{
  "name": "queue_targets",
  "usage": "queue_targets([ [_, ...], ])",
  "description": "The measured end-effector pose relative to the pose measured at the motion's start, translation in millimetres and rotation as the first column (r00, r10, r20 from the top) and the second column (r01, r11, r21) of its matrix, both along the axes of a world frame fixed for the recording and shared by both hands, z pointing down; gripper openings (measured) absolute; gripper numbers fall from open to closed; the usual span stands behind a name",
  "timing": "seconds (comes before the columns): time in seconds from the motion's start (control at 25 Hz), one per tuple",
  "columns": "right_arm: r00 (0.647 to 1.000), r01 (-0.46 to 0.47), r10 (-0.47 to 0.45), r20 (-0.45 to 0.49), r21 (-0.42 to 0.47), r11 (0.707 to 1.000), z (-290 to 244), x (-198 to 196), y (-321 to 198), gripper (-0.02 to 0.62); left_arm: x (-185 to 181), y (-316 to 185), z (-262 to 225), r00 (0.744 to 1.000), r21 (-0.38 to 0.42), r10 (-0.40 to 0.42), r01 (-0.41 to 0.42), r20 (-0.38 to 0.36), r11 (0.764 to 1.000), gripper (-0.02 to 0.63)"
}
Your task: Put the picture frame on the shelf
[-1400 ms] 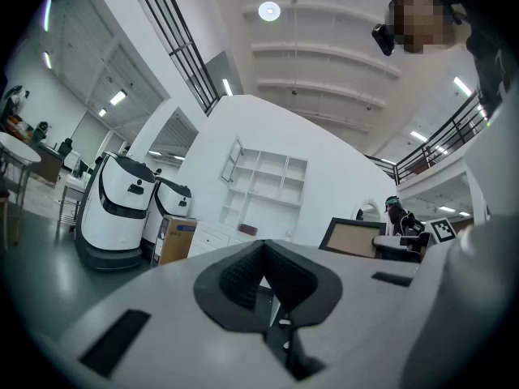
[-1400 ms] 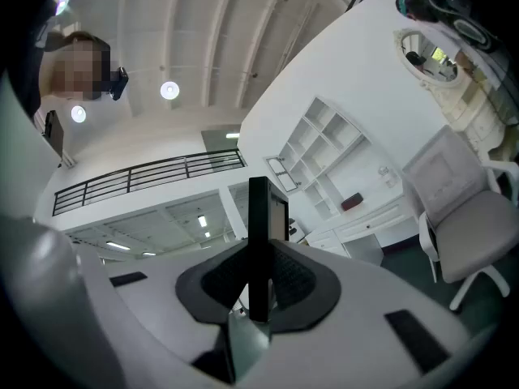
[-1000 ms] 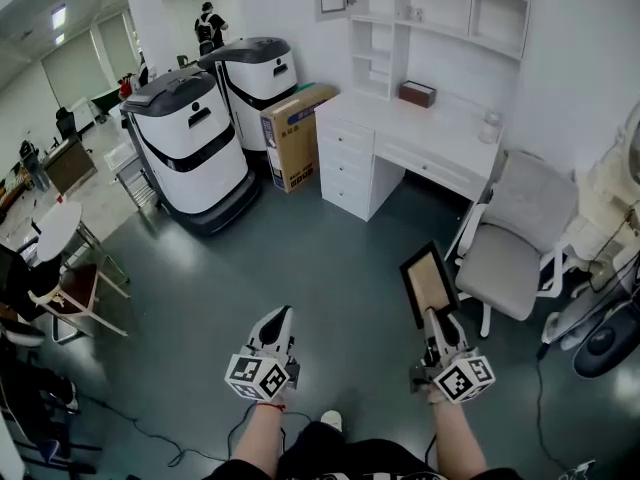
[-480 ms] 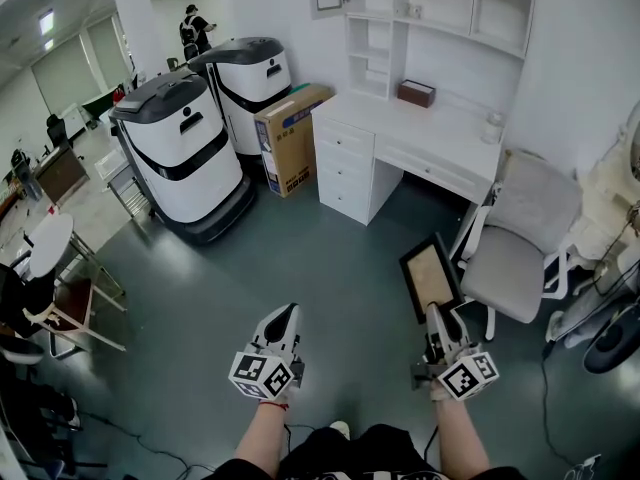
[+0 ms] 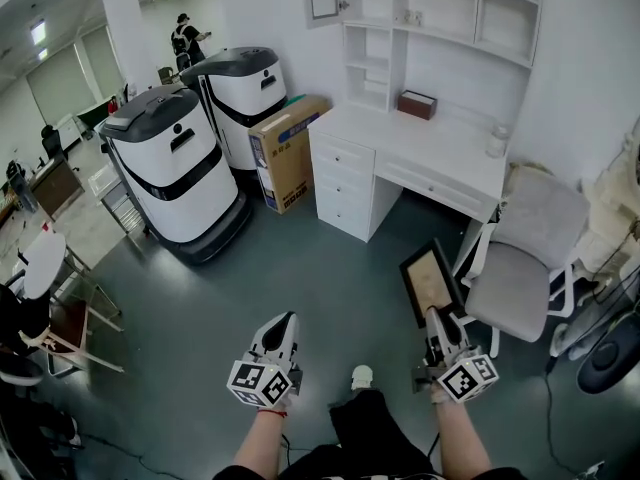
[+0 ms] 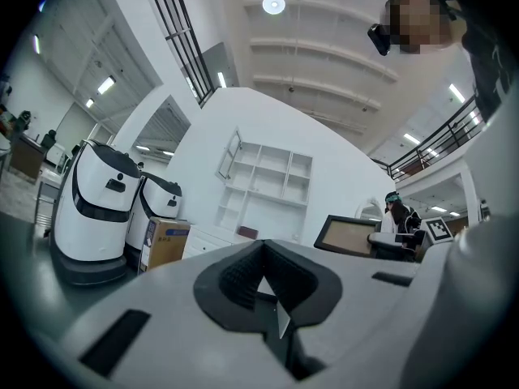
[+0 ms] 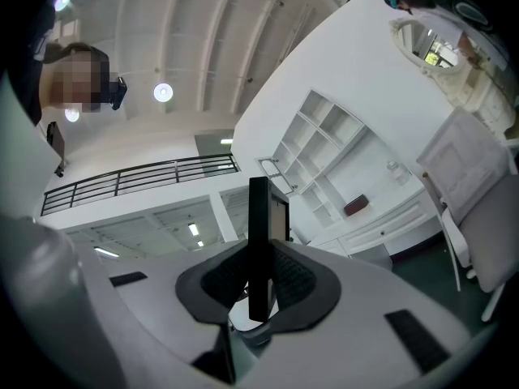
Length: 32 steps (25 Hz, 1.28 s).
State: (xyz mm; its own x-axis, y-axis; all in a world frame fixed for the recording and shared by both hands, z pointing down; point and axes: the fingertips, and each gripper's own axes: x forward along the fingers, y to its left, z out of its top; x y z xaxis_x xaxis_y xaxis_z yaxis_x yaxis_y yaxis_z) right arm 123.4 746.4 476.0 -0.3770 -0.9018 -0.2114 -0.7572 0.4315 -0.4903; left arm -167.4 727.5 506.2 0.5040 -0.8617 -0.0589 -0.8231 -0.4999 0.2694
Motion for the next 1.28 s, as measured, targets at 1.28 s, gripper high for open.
queue_targets([
  [1.28, 0.998, 0.057, -0.056, 0.027, -0.026, 0.998, -2, 39, -379, 0.064, 43, -369, -12, 0.999, -0.005, -0.046, 0.046, 0.024, 0.999, 0.005],
])
